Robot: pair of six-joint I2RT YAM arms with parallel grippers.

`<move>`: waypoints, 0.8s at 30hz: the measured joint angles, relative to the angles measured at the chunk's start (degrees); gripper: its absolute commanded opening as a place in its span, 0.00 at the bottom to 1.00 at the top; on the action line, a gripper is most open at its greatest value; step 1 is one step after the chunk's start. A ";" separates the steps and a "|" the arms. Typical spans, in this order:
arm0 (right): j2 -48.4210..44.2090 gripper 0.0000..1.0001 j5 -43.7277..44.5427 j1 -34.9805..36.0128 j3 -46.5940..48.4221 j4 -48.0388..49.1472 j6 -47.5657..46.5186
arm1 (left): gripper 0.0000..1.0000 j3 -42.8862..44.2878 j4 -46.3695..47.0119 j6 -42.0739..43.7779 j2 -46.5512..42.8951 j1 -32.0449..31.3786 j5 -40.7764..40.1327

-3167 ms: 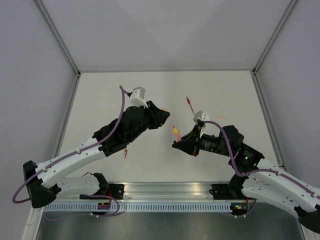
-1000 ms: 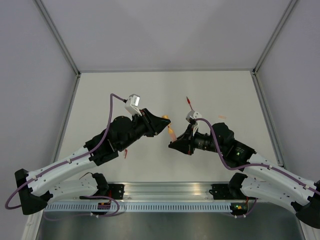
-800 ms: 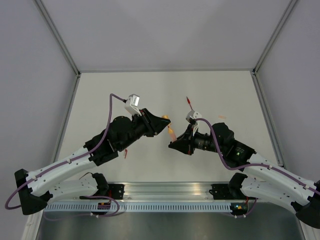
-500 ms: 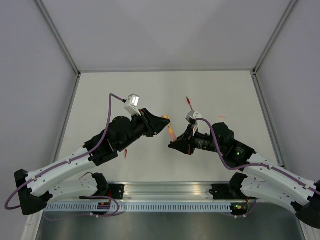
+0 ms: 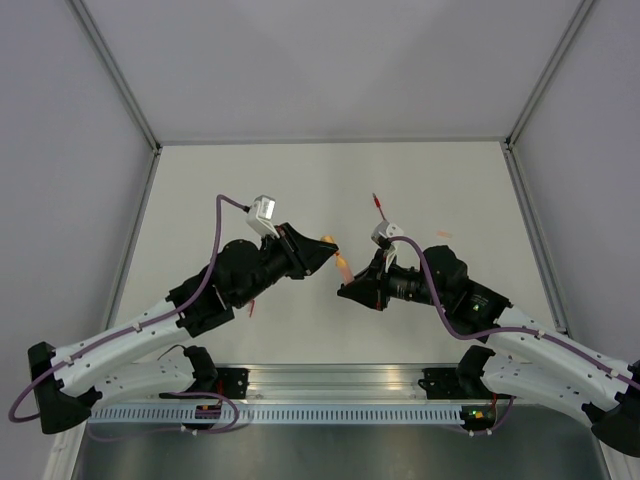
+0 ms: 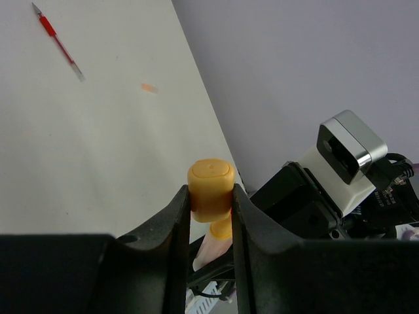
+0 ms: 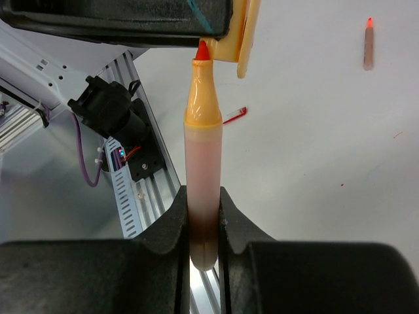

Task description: Insert the pens into the pen caps

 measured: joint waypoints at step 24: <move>0.20 0.00 -3.63 0.00 0.00 0.90 0.35 | 0.02 2.21 -0.90 -0.02 -0.33 -0.02 -0.11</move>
